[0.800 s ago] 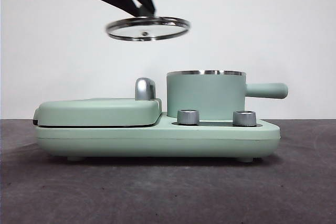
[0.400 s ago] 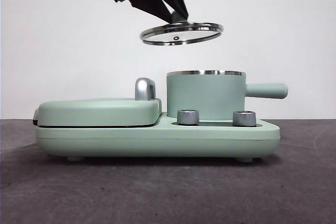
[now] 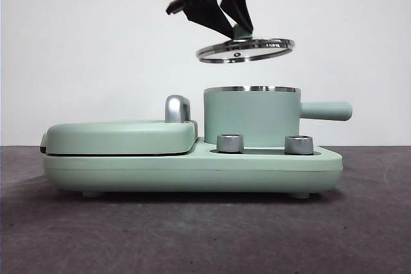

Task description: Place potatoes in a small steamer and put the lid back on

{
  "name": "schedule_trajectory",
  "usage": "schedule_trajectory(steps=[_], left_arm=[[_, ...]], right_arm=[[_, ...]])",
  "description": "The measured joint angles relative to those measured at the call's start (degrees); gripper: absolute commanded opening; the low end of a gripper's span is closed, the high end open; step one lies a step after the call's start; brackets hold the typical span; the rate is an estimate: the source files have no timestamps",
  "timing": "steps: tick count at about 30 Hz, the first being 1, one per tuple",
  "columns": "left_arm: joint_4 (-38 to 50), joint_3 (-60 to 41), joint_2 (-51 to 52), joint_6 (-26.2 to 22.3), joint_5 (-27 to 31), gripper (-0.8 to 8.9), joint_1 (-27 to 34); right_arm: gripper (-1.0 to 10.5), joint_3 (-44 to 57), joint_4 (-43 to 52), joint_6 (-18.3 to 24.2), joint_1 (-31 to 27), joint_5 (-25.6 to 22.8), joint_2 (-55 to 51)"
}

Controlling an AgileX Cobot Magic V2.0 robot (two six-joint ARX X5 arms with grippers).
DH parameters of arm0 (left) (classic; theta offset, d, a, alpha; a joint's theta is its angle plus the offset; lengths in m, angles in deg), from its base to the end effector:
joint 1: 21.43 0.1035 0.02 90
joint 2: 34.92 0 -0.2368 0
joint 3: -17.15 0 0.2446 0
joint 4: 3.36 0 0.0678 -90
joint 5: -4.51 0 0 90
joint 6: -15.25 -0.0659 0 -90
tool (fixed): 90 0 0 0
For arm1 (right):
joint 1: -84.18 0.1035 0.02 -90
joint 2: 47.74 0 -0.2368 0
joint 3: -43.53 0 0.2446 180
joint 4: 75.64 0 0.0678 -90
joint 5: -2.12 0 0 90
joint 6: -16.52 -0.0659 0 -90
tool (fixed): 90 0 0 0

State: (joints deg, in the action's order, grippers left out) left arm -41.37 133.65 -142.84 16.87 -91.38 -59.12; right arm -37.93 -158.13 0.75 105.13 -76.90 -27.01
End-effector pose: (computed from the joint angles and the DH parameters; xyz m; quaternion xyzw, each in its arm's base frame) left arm 0.3527 -0.2810 0.2998 0.0569 0.2493 -0.3555 0.8990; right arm 0.0340 0.0264 0.3516 0.1133 0.2233 0.2418 0.9375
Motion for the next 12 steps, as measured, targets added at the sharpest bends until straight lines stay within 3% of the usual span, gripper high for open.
schedule_trajectory(steps=[12], left_arm=[[-0.50, 2.32, -4.59, -0.74, 0.17, 0.06, -0.81]], right_arm=[[5.5, 0.04, 0.83, -1.20, 0.00, -0.02, 0.00]])
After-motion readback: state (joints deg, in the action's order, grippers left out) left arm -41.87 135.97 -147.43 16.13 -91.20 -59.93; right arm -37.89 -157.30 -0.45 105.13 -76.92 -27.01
